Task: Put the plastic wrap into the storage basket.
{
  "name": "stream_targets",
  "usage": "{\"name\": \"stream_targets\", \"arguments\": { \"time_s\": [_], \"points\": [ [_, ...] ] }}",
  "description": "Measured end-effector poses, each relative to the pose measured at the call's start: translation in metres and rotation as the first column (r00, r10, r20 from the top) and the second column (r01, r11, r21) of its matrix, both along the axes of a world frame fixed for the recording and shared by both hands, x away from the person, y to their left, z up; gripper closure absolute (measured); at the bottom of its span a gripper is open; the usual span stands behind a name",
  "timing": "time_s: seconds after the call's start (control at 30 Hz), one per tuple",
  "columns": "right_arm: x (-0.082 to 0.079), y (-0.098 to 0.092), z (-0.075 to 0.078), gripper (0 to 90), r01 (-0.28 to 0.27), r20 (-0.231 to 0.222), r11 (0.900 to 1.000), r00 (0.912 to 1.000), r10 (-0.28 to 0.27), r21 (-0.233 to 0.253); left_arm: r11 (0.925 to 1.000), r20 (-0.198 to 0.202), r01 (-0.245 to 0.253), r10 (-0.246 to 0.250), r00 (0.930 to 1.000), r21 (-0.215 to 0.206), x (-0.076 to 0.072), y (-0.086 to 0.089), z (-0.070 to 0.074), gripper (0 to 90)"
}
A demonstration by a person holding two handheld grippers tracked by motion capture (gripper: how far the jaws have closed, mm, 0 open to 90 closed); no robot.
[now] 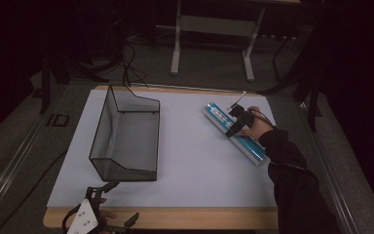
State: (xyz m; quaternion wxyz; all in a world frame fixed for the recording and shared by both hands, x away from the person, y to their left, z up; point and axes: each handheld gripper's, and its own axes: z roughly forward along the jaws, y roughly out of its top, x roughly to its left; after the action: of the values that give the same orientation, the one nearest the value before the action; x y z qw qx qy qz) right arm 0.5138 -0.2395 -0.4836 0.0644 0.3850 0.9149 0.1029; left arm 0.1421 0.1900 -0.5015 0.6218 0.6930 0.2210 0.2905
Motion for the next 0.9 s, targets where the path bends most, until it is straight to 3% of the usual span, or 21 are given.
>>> {"name": "stream_targets", "arguments": {
  "time_s": [0.23,0.57,0.7,0.8,0.9],
  "points": [
    [0.006,0.002,-0.01,27.3,0.008,-0.039,1.0,0.9992,-0.008,-0.013,1.0,0.0,0.005,-0.005,1.0,-0.001,0.0,0.0,0.0,0.2],
    [0.011,0.016,-0.014,30.0,-0.01,-0.08,0.996,0.9968,0.003,-0.092,1.0,-0.004,0.003,-0.003,1.0,0.007,0.0,0.0,-0.001,0.2],
    [0.012,0.018,-0.014,31.2,0.025,-0.091,0.994,0.9952,-0.035,-0.106,0.9999,-0.007,0.007,-0.007,1.0,0.011,0.0,-0.001,-0.001,0.2],
    [0.01,0.016,-0.013,31.7,0.045,-0.072,0.995,0.9961,-0.051,-0.088,1.0,-0.004,0.002,-0.002,1.0,0.008,0.0,-0.001,-0.001,0.2],
    [0.008,0.011,-0.009,31.8,0.08,-0.06,0.996,0.9948,-0.082,-0.041,1.0,-0.007,-0.001,0.001,1.0,0.003,0.001,0.0,-0.001,0.2]
  ]
}}
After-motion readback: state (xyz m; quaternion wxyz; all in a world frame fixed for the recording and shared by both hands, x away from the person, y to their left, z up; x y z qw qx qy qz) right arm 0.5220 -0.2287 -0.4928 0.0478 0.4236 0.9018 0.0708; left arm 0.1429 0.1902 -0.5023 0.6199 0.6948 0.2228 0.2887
